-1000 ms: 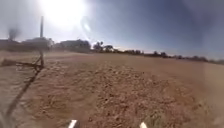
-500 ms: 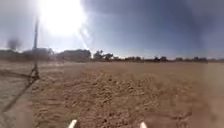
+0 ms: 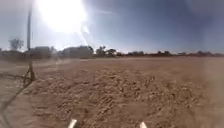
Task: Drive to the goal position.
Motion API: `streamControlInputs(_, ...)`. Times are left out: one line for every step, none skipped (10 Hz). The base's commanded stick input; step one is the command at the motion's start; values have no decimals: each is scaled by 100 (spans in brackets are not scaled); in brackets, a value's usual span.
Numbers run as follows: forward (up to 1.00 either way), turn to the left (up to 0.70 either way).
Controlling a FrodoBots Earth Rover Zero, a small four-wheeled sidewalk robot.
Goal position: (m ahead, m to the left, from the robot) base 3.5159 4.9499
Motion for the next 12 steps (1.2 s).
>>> streamControlInputs(70, 0)
streamControlInputs(70, 0)
streamControlInputs(70, 0)
streamControlInputs(70, 0)
streamControlInputs(70, 0)
streamControlInputs(70, 0)
streamControlInputs(70, 0)
streamControlInputs(70, 0)
streamControlInputs(70, 0)
streamControlInputs(70, 0)
streamControlInputs(70, 0)
streamControlInputs(70, 0)
